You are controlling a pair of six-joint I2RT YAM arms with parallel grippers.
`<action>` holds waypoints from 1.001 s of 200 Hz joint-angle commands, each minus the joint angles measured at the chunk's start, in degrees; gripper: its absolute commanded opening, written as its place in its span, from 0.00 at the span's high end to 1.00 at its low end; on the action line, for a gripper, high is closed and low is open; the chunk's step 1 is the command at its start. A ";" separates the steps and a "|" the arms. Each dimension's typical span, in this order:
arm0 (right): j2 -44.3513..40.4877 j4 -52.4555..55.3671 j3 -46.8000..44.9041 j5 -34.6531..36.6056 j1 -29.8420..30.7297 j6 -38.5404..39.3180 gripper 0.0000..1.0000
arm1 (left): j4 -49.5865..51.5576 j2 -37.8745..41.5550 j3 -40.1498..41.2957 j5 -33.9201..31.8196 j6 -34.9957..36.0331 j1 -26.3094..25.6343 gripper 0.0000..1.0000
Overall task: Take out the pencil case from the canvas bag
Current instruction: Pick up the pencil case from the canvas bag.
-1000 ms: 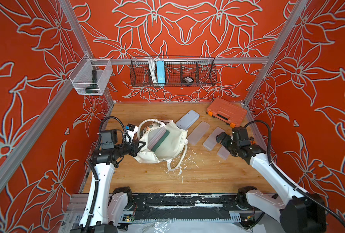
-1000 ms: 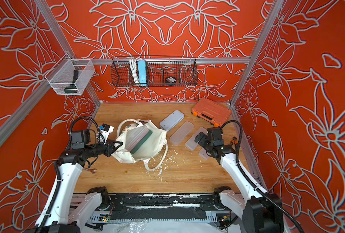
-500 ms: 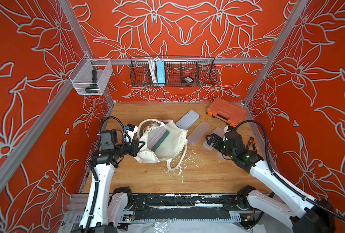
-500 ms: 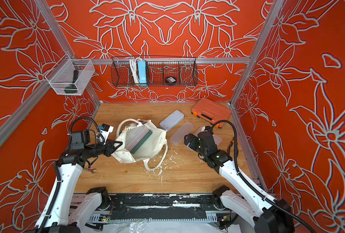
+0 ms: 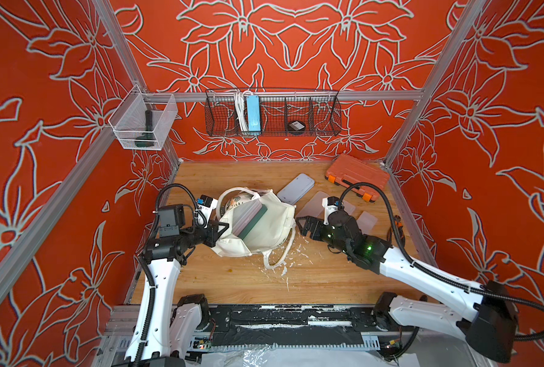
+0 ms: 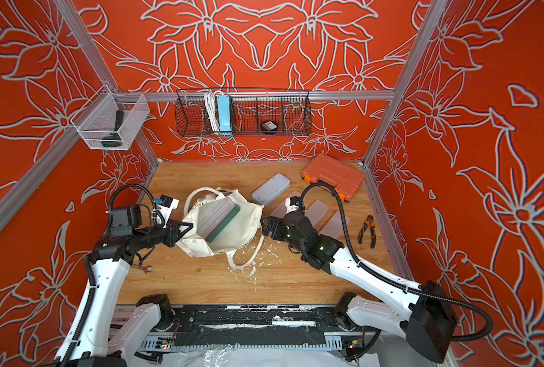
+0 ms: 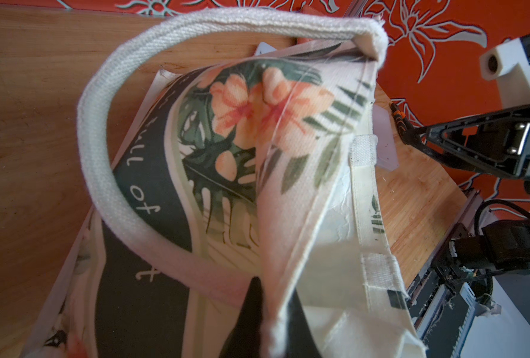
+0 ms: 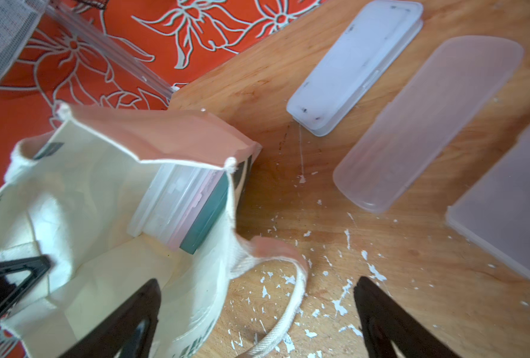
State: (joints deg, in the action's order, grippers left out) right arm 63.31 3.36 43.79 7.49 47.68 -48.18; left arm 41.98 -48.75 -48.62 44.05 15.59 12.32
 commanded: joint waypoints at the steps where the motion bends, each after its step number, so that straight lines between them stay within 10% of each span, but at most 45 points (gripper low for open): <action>1: 1.79 -4.08 2.82 2.65 2.92 4.00 0.05 | 2.94 0.63 1.16 0.02 1.01 -0.18 1.00; 200: 29.89 -12.32 16.98 -0.74 15.95 6.52 0.37 | 2.14 0.17 -1.71 1.21 0.40 -0.19 1.00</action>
State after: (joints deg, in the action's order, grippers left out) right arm 90.26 -7.73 59.22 7.01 62.04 -40.99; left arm 42.13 -48.80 -48.75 44.86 15.57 12.32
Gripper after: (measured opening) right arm 0.638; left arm 0.100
